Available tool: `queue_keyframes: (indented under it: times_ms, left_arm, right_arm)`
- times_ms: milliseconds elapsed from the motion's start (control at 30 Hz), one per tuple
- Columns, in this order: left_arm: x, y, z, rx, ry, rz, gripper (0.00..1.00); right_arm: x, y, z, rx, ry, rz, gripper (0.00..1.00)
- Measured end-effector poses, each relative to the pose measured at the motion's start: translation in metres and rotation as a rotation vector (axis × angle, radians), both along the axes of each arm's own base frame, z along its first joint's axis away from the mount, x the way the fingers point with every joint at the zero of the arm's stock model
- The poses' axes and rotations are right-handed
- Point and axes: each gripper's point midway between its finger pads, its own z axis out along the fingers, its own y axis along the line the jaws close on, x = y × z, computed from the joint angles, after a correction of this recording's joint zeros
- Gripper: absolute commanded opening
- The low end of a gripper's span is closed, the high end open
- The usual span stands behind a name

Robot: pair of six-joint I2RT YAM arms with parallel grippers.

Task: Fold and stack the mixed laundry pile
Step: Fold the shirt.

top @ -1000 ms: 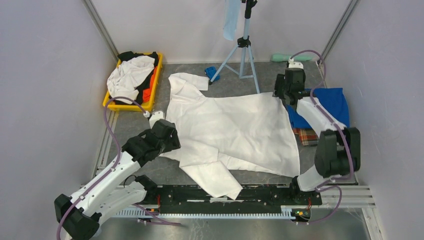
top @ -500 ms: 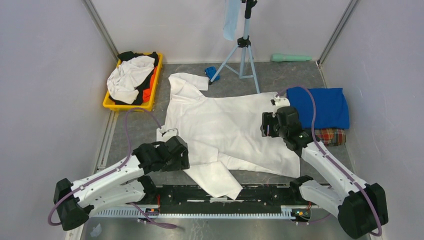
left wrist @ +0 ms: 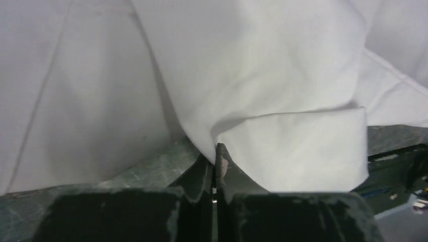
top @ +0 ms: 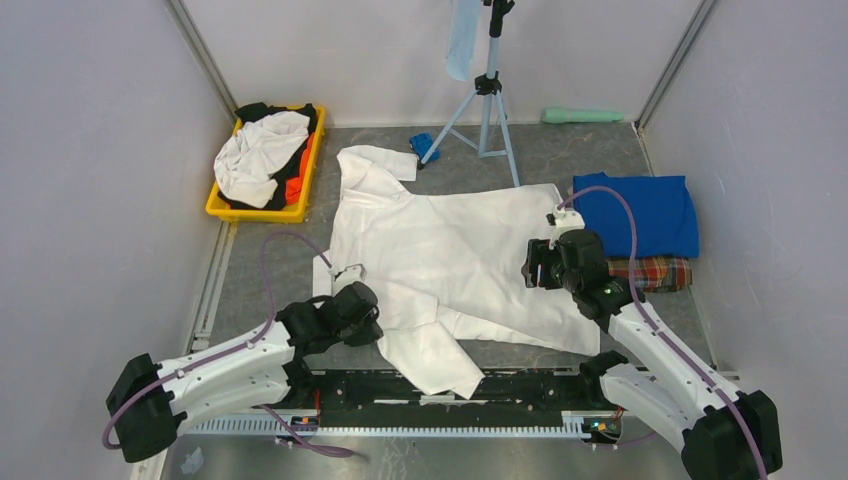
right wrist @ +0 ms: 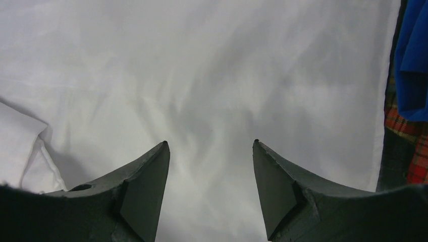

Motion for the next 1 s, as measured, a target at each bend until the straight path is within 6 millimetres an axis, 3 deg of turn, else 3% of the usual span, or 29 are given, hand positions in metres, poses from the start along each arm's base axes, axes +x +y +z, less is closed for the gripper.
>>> queue_keyframes:
  times_ms: [100, 167, 267, 333, 400, 467, 533, 600, 700, 833, 1000]
  left_arm:
    - [0.002, -0.013, 0.012, -0.065, -0.022, -0.018, 0.02]
    - [0.003, -0.021, 0.036, -0.119, -0.051, -0.033, 0.02]
    - [0.012, -0.035, 0.101, -0.245, -0.142, -0.044, 0.02]
    - [0.015, -0.044, 0.165, -0.362, -0.221, -0.055, 0.02]
    - [0.015, -0.048, 0.212, -0.454, -0.278, -0.067, 0.02]
    - [0.010, -0.049, 0.253, -0.542, -0.323, -0.088, 0.02]
    - [0.002, -0.046, 0.280, -0.606, -0.348, -0.109, 0.02]
    - [-0.004, -0.045, 0.292, -0.643, -0.351, -0.123, 0.02]
    - [-0.015, -0.046, 0.294, -0.678, -0.308, -0.148, 0.05]
    - [-0.029, -0.052, 0.288, -0.707, -0.225, -0.183, 0.06]
    - [-0.040, -0.051, 0.263, -0.703, -0.134, -0.177, 0.02]
  right_arm:
    - [-0.006, -0.001, -0.011, 0.013, 0.034, -0.017, 0.68]
    - [-0.010, 0.000, -0.016, 0.026, 0.053, -0.021, 0.68]
    - [-0.015, 0.003, -0.023, 0.046, 0.077, -0.019, 0.67]
    - [-0.018, 0.006, -0.027, 0.060, 0.092, -0.008, 0.67]
    - [-0.020, 0.009, -0.030, 0.069, 0.105, 0.004, 0.67]
    - [-0.021, 0.012, -0.034, 0.080, 0.117, 0.016, 0.67]
    - [-0.025, 0.014, -0.040, 0.091, 0.134, 0.030, 0.67]
    - [-0.029, 0.015, -0.046, 0.096, 0.149, 0.039, 0.67]
    - [-0.039, 0.019, -0.056, 0.111, 0.182, 0.067, 0.66]
    - [-0.050, 0.032, -0.059, 0.159, 0.211, 0.148, 0.64]
    - [-0.058, 0.041, -0.058, 0.185, 0.223, 0.212, 0.64]
